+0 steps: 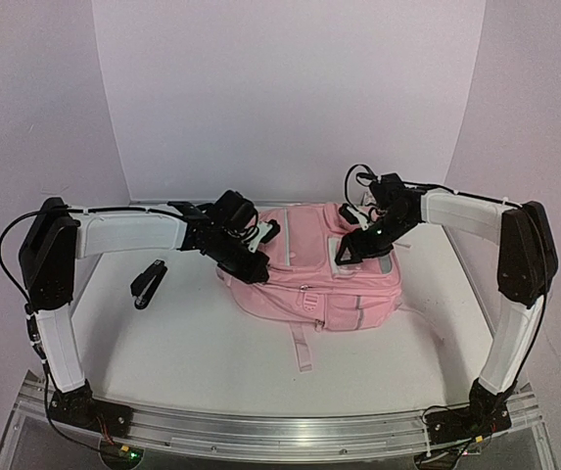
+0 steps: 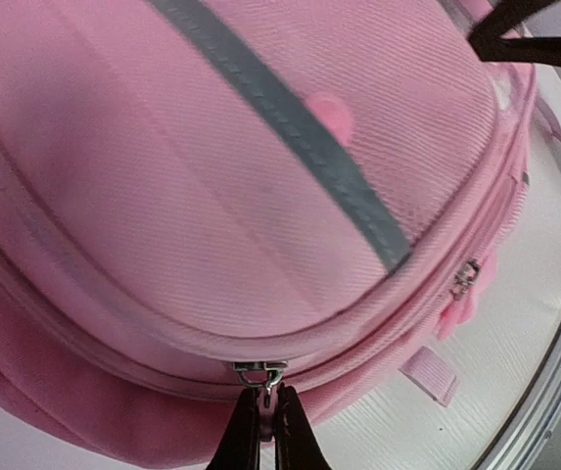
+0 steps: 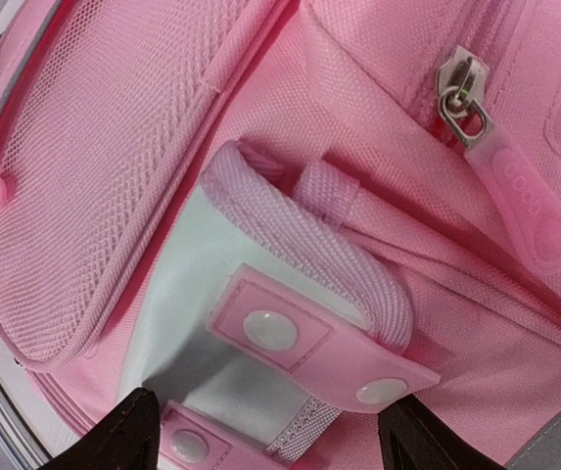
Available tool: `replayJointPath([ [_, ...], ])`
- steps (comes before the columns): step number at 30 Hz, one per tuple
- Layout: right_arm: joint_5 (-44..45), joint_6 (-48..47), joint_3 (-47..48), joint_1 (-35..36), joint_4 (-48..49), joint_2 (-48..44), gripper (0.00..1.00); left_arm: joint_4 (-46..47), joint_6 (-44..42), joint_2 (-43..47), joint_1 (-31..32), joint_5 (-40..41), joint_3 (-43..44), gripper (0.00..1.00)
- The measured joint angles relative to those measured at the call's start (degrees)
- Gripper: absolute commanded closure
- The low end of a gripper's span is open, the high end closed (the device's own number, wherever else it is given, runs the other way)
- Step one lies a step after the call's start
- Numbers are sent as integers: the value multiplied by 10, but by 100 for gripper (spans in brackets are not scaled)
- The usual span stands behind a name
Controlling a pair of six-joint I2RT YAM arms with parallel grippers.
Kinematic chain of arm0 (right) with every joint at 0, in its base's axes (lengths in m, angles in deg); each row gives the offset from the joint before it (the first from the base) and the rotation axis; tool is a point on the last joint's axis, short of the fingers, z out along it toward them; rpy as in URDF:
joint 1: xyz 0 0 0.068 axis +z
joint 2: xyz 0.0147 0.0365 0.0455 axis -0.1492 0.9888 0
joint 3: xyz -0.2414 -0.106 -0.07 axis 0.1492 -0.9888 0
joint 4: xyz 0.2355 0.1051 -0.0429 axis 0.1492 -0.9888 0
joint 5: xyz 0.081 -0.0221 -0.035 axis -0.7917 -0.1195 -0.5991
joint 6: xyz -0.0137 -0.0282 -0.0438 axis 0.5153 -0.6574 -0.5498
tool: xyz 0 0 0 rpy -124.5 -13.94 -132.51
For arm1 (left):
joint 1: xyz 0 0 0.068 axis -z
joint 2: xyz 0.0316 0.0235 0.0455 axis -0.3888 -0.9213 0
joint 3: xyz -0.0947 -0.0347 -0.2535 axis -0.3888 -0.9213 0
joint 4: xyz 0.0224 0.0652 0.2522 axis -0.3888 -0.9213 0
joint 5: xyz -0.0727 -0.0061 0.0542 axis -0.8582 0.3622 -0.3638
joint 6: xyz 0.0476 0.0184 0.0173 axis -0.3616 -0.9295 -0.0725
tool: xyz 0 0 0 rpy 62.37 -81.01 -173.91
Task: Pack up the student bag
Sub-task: Unzip the student bag at the center of the board.
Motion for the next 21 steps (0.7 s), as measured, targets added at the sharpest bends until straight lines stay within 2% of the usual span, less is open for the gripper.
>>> replayJointPath([
  [8, 10, -9, 53, -8, -23, 38, 24, -73, -1, -48, 96, -12, 122, 100],
  [12, 14, -29, 53, -10, -21, 38, 25, -65, 14, -47, 116, -29, 109, 100],
  [17, 19, -53, 24, -12, 16, 31, 25, -88, 21, -17, 87, -35, 74, 100],
  [21, 23, -77, -5, -19, 45, 18, 26, -108, 12, 17, 30, -8, 56, 100],
])
